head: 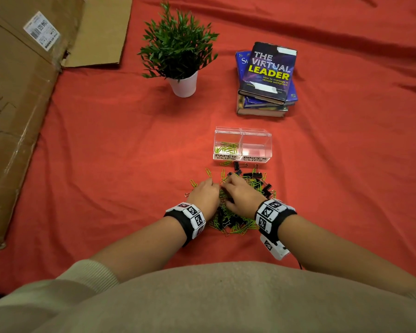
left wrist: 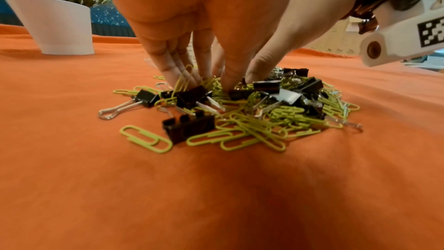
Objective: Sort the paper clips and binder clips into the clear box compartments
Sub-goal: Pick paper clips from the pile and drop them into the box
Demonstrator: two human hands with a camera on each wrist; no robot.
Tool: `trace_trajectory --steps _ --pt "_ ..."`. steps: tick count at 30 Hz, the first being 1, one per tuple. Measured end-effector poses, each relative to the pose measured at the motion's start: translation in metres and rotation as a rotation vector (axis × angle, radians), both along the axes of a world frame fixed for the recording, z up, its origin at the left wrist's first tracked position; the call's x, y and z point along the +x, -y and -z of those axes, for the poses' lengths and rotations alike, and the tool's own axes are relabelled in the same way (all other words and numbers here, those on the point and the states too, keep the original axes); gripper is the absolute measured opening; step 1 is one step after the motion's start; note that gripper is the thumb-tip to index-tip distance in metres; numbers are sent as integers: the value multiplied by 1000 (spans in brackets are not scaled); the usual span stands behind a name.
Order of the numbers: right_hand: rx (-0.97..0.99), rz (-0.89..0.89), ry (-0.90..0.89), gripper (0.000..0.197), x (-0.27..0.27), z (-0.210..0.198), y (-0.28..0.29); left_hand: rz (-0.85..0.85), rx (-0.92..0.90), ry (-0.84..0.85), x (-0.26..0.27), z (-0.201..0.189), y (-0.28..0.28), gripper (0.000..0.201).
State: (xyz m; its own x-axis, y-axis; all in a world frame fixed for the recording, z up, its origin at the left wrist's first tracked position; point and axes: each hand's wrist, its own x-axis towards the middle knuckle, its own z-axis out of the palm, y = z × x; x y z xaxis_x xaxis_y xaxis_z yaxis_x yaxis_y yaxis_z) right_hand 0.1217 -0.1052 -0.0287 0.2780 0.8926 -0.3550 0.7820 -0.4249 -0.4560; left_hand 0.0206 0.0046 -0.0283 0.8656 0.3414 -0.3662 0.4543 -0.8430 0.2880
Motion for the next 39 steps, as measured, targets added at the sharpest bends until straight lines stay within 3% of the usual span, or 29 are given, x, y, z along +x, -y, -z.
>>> trace_trajectory --steps 7,13,25,31,34,39 --pt "-33 50 -36 40 6 -3 7 56 -30 -9 6 -1 1 27" --pt "-63 -49 76 57 -2 -2 7 1 -116 -32 6 2 1 28" --pt "-160 -39 87 18 -4 -1 6 -336 -409 145 11 -16 -28 18" --pt "-160 296 -235 10 8 -20 3 -405 -482 223 45 -41 -41 20" --pt "-128 419 -412 21 22 -28 4 -407 -473 267 70 -48 -52 20" --pt "-56 668 -864 8 37 -37 7 -367 -400 269 107 -51 -63 18"
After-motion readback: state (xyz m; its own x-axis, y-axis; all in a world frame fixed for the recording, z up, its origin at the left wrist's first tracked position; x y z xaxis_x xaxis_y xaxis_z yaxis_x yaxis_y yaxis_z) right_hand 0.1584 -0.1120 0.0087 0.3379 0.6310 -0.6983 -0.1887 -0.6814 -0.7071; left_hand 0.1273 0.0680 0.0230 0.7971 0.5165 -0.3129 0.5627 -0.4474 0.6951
